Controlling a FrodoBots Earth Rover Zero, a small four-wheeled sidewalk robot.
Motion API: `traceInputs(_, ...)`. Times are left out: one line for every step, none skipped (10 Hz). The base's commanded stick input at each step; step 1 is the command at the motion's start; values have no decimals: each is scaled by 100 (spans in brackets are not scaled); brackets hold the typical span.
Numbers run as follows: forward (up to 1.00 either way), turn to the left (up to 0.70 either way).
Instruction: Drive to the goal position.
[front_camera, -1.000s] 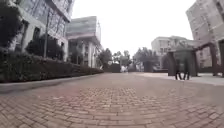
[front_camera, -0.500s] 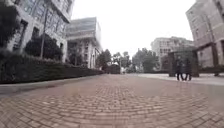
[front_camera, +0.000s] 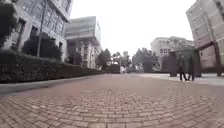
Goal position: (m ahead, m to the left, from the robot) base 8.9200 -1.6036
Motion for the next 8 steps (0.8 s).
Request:
traceInputs(70, 0)
traceInputs(70, 0)
traceInputs(70, 0)
traceInputs(70, 0)
traceInputs(70, 0)
traceInputs(70, 0)
traceInputs(70, 0)
traceInputs(70, 0)
